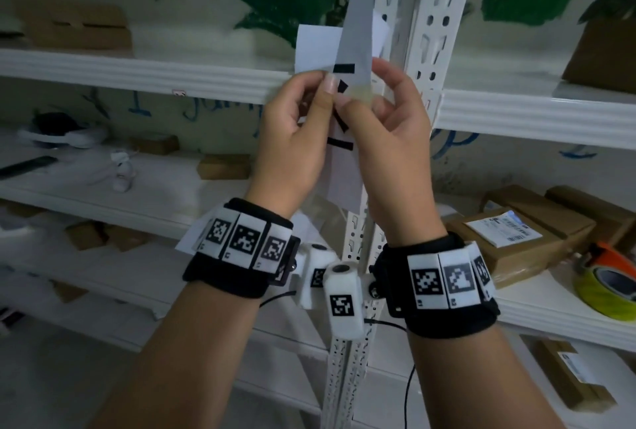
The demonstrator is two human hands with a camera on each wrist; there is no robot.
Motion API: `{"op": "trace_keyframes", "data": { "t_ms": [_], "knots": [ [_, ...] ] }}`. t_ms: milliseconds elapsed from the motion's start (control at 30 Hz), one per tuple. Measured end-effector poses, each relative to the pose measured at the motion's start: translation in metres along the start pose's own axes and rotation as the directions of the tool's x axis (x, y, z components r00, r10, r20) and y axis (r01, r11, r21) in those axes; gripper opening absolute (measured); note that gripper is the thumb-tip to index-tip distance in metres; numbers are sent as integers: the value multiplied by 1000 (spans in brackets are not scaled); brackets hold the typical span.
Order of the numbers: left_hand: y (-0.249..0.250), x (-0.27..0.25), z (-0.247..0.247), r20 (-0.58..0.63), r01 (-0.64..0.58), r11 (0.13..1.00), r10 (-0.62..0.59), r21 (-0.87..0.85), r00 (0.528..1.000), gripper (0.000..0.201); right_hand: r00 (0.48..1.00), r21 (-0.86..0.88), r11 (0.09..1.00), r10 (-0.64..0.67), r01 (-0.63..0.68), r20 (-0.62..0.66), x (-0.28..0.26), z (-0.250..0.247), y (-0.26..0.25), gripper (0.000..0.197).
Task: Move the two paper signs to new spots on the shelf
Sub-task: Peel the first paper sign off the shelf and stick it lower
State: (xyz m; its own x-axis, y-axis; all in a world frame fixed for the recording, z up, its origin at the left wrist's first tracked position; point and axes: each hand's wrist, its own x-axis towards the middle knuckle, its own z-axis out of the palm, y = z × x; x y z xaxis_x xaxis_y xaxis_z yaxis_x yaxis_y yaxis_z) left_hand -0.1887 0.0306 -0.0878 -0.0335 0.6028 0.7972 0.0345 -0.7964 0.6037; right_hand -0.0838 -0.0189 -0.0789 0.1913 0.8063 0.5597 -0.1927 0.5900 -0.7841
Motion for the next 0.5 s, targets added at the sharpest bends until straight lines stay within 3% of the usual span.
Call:
{"op": "trace_keyframes", "data": {
  "t_ms": [133, 233, 333, 500],
  "knots": [
    [1, -5, -1, -20, 17, 1000, -17, -18, 1000, 18, 1000, 6, 1000, 14, -14, -12, -4, 0, -1, 56],
    [-6, -8, -3, -47, 58, 997, -60, -46, 997, 20, 1000, -2, 1000, 2, -2, -18, -8, -7, -3, 43],
    [-16, -8, -6, -93, 195, 974, -206, -111, 974, 21, 1000, -1, 1000, 12, -12, 18, -14, -20, -4, 23],
    [-37, 3, -6, -87, 468, 877, -477, -106, 875, 20, 1000, 0, 1000, 25, -25, -6, -21, -40, -12, 15]
  ]
}}
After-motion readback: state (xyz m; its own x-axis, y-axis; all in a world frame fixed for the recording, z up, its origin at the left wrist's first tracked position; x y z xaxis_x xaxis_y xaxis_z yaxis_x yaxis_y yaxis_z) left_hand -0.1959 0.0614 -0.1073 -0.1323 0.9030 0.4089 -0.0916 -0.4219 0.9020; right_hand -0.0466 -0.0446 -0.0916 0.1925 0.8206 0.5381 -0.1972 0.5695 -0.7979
